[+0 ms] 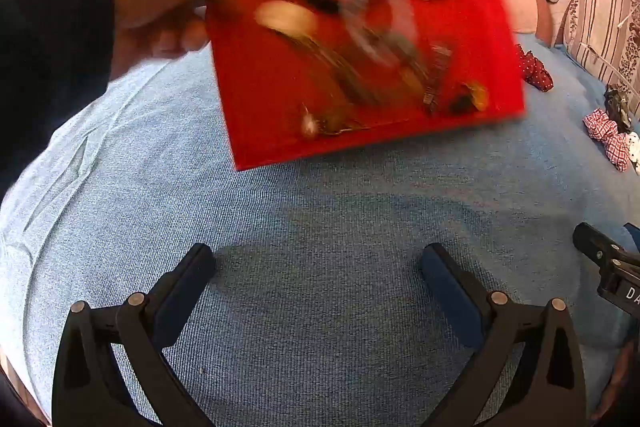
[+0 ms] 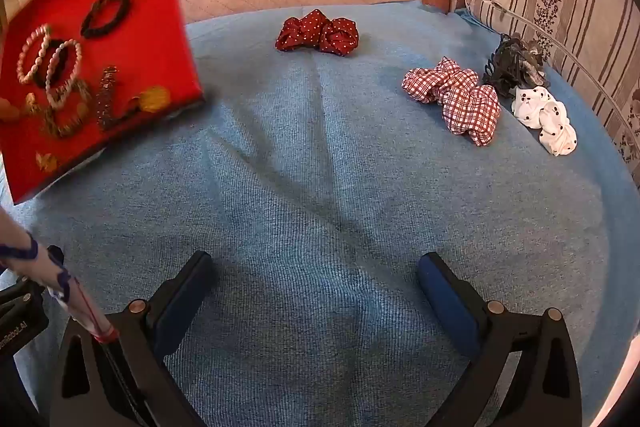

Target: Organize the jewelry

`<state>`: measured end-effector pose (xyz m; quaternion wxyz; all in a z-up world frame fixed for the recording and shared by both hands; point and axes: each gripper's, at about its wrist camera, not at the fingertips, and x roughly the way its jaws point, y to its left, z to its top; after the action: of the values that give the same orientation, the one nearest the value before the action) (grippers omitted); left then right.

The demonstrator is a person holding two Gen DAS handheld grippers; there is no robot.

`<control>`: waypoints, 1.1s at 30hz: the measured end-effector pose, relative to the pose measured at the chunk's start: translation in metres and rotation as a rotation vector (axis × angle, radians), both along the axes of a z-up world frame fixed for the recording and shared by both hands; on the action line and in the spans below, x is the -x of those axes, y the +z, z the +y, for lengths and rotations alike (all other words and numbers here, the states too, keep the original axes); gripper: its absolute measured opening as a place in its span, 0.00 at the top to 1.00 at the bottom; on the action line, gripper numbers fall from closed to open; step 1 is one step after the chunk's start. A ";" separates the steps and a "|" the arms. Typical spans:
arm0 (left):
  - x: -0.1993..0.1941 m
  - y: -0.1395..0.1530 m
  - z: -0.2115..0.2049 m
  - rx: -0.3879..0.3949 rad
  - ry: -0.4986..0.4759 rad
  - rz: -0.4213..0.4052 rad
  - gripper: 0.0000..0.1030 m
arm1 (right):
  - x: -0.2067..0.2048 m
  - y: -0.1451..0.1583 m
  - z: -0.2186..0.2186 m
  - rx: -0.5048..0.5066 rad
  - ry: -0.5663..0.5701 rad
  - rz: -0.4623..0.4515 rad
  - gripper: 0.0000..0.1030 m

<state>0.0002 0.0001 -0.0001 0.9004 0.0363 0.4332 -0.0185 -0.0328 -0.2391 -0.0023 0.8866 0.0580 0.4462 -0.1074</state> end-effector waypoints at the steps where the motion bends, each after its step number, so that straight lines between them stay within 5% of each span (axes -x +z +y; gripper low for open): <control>1: 0.000 0.000 0.000 -0.003 0.000 -0.002 0.00 | 0.000 0.000 0.000 0.001 0.000 0.000 0.00; 33: 0.002 -0.002 0.001 -0.006 0.001 -0.003 0.00 | 0.001 0.001 0.003 0.017 -0.007 0.005 0.00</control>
<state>-0.0018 0.0014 -0.0016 0.9009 0.0391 0.4320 -0.0168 -0.0333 -0.2359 -0.0012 0.8855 0.0516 0.4474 -0.1144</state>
